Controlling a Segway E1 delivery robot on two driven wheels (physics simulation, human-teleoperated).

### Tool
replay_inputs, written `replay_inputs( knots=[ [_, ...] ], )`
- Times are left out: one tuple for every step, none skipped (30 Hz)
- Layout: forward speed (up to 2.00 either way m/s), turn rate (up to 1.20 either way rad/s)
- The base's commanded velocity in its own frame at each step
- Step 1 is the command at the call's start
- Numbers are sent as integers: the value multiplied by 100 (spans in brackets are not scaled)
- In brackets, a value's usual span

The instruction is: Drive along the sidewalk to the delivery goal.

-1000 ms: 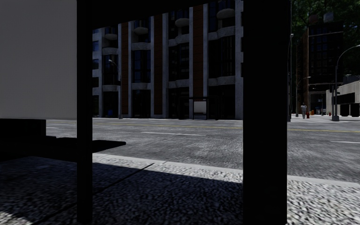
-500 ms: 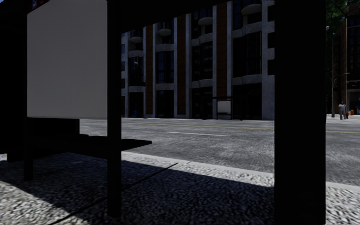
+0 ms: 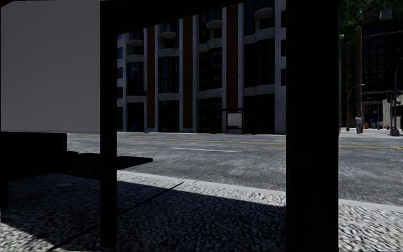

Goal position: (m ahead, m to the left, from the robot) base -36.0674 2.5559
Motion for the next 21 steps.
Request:
replay_inputs(
  knots=[
    [0, -120],
    [0, -120],
    [0, -120],
    [0, -120],
    [0, -120],
    [0, -120],
    [0, -120],
    [0, -120],
    [0, -120],
    [0, -120],
    [0, -120],
    [0, -120],
    [0, -120],
    [0, -120],
    [0, -120],
    [0, -120],
    [0, -120],
    [0, -120],
    [0, -120],
    [0, -120],
    [0, -120]
  ],
)
